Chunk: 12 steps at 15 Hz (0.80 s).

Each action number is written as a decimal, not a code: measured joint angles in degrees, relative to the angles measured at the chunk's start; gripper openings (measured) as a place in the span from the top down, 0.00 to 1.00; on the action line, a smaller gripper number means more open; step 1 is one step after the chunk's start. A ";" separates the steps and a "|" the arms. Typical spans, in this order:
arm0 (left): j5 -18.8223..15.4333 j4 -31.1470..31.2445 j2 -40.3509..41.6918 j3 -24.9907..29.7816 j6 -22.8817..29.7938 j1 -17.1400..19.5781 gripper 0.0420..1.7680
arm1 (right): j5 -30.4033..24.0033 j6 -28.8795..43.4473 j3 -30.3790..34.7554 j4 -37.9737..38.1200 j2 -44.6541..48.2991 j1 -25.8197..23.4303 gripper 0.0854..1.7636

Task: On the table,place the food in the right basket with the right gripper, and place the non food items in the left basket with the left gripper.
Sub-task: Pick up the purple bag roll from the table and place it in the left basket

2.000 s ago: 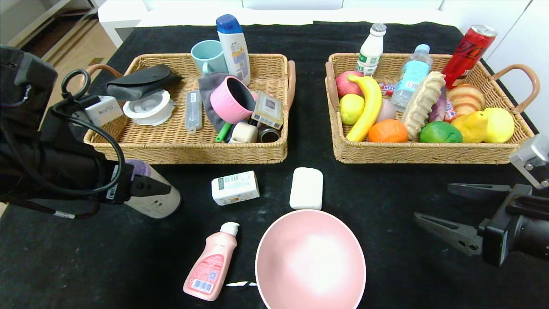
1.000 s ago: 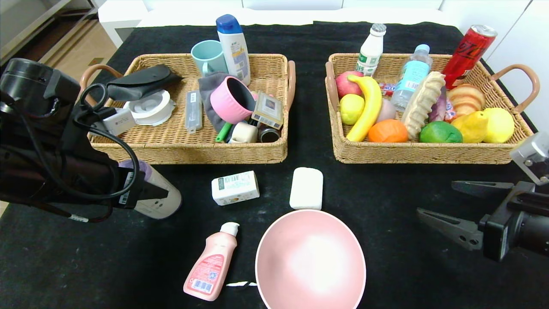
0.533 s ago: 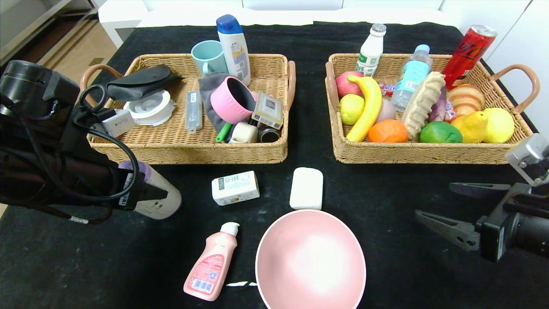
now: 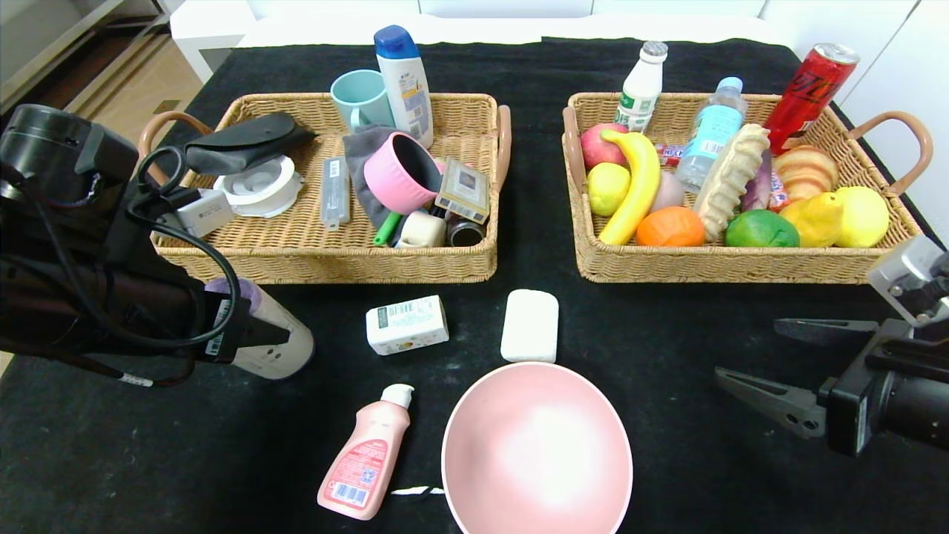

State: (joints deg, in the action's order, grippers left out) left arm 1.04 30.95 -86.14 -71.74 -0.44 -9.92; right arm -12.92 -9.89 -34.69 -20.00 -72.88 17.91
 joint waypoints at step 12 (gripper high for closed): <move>-1.33 -4.57 10.03 -0.66 2.17 -2.08 0.46 | 0.06 0.00 0.30 0.00 -0.44 0.72 0.03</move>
State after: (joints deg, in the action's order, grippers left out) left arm -0.29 26.38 -76.11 -72.40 1.73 -12.01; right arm -12.86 -9.89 -34.39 -20.00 -73.31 18.63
